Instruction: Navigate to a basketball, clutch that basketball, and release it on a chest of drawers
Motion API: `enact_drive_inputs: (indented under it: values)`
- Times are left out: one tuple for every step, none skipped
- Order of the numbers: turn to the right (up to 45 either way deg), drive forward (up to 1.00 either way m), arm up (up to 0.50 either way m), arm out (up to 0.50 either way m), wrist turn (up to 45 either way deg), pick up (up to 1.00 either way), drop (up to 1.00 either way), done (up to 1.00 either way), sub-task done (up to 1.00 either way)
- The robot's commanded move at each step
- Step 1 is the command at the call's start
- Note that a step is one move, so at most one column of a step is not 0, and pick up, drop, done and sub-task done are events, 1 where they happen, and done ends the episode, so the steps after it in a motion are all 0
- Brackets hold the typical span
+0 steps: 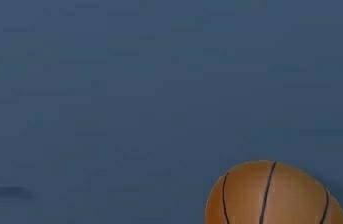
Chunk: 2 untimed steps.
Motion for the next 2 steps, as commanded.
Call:
enact_drive_inputs:
  values:
    - [0.0, 0.00, -0.28, 0.00, 0.0, 0.00, 0.00, 0.00, 0.00]
    - [0.0, 0.00, 0.00, 0.00, 0.0, 0.00, 1.00, 0.00, 0.00]
